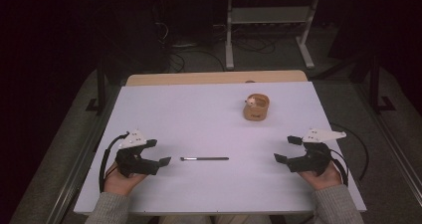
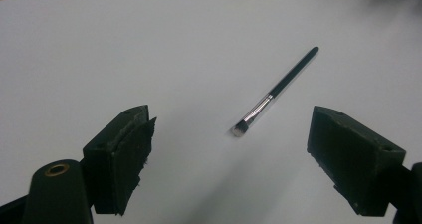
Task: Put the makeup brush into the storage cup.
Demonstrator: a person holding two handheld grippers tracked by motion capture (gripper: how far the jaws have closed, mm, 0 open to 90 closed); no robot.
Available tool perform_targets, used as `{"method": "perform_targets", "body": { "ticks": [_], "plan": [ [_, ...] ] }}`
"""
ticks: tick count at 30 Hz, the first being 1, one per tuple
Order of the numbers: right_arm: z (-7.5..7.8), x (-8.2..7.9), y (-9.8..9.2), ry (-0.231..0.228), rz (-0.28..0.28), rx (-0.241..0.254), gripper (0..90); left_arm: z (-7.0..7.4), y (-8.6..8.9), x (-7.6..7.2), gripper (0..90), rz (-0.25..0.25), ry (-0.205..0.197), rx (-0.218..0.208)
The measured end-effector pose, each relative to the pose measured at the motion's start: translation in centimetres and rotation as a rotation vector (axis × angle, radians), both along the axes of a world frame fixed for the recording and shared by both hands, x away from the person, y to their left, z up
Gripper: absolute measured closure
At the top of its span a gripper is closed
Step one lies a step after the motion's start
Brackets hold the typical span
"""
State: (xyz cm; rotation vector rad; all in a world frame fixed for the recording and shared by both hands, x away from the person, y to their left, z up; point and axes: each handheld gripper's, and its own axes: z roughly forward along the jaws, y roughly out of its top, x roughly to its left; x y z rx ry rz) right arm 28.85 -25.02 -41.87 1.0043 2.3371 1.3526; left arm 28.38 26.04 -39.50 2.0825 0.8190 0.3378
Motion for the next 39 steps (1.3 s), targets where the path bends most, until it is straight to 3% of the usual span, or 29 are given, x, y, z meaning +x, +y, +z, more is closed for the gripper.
{"method": "perform_targets", "body": {
  "ticks": [5, 16, 26, 27, 33, 39],
  "plan": [
    [0.0, 0.0, -0.1, 0.003, 0.005, 0.007, 14.6, -0.3, 0.3, 0.0, 17.2, 0.009, 0.020, -0.025],
    [0.5, 0.0, 0.2, 0.005, 0.005, -0.010, 15.4, -0.3, 0.3, 0.1, 17.4, -0.002, 0.023, -0.023],
    [1.8, 0.6, 2.1, 0.009, 0.062, -0.016, 15.6, -0.5, 0.2, 0.1, 17.5, -0.010, 0.030, -0.024],
    [1.7, 0.9, 2.6, 0.013, 0.084, -0.040, 15.8, -0.5, 0.2, 0.1, 17.5, -0.009, 0.030, -0.025],
    [1.7, 1.5, 2.9, 0.035, 0.098, -0.042, 15.6, -0.5, 0.3, 0.1, 17.5, -0.007, 0.029, -0.029],
    [3.0, 2.2, 3.5, 0.027, 0.124, -0.057, 16.5, -0.4, 0.3, 0.2, 17.8, -0.009, 0.031, -0.029]
  ]
}}
